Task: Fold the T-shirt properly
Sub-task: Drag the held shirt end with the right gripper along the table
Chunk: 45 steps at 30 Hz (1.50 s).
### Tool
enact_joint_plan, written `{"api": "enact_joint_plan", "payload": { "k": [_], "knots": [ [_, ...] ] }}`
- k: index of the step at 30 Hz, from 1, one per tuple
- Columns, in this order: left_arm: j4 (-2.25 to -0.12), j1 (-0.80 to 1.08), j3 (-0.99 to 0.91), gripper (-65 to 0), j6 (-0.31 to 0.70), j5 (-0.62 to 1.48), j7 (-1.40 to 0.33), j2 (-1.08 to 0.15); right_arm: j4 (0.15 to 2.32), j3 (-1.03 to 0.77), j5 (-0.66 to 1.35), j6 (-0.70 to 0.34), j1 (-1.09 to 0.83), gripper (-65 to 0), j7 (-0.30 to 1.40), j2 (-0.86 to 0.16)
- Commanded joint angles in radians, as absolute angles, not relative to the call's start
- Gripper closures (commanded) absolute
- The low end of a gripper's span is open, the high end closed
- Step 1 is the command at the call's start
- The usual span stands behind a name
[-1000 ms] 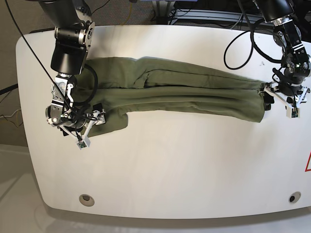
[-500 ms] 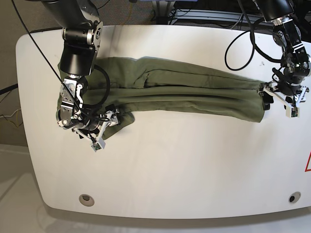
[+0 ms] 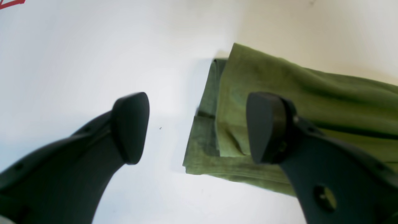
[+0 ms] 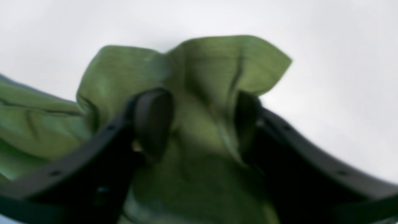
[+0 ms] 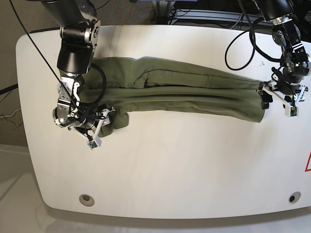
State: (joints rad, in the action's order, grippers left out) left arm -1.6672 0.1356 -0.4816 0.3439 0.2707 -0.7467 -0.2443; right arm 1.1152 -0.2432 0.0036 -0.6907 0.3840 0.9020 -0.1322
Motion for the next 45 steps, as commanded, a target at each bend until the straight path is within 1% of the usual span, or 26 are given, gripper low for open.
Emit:
{"api": "enact_joint_plan", "payload": {
  "k": [1, 2, 3, 9, 11, 13, 23, 31, 33, 41, 43, 45],
  "knots": [
    [-1.682, 0.129, -0.481, -45.4, 0.344, 0.286, -0.719, -0.257, 1.136, -0.236, 0.012, -0.698, 0.391, -7.3, 0.933, -0.138],
    [-1.682, 0.129, -0.481, -45.5, 0.344, 0.287, -0.720, -0.257, 1.141, -0.233, 0.018, -0.698, 0.388, -1.2, 0.938, -0.138],
    [-1.682, 0.129, -0.481, -45.5, 0.343, 0.288, -0.720, -0.258, 1.146, -0.230, 0.024, -0.698, 0.385, 0.0, 0.944, -0.139],
    [-1.685, 0.126, -0.481, -45.9, 0.343, 0.291, -0.721, -0.256, 1.170, -0.216, 0.084, -0.698, 0.380, 0.0, 0.992, -0.139],
    [-1.691, 0.129, -0.481, -45.7, 0.344, 0.290, -0.716, -0.256, 1.202, -0.225, 0.155, -0.698, 0.390, 0.0, 1.044, -0.130],
    [-1.690, 0.129, -0.481, -45.7, 0.344, 0.289, -0.716, -0.256, 1.231, -0.224, 0.183, -0.698, 0.388, 0.0, 1.069, -0.125],
    [-1.688, 0.127, -0.485, -45.8, 0.342, 0.292, -0.719, -0.259, 1.495, -0.242, 0.360, -0.698, 0.331, 0.0, 1.232, -0.087],
    [-1.688, 0.127, -0.488, -45.9, 0.342, 0.294, -0.719, -0.262, 1.706, -0.253, 0.498, -0.698, 0.231, 0.0, 1.295, -0.062],
    [-1.695, 0.133, -0.484, -45.7, 0.343, 0.297, -0.717, -0.264, 1.786, -0.247, 0.558, -0.698, 0.186, 0.0, 1.308, -0.054],
    [-1.697, 0.134, -0.485, -45.8, 0.344, 0.300, -0.718, -0.267, 1.909, -0.237, 0.611, -0.698, 0.082, 0.0, 1.312, -0.036],
    [-1.695, 0.131, -0.485, -45.8, 0.340, 0.304, -0.719, -0.274, 1.963, -0.210, 0.608, -0.698, 0.022, 0.0, 1.331, -0.024],
    [-1.695, 0.131, -0.485, -45.8, 0.340, 0.306, -0.719, -0.275, 1.982, -0.194, 0.608, -0.698, 0.000, 0.0, 1.333, -0.020]
  ]
}}
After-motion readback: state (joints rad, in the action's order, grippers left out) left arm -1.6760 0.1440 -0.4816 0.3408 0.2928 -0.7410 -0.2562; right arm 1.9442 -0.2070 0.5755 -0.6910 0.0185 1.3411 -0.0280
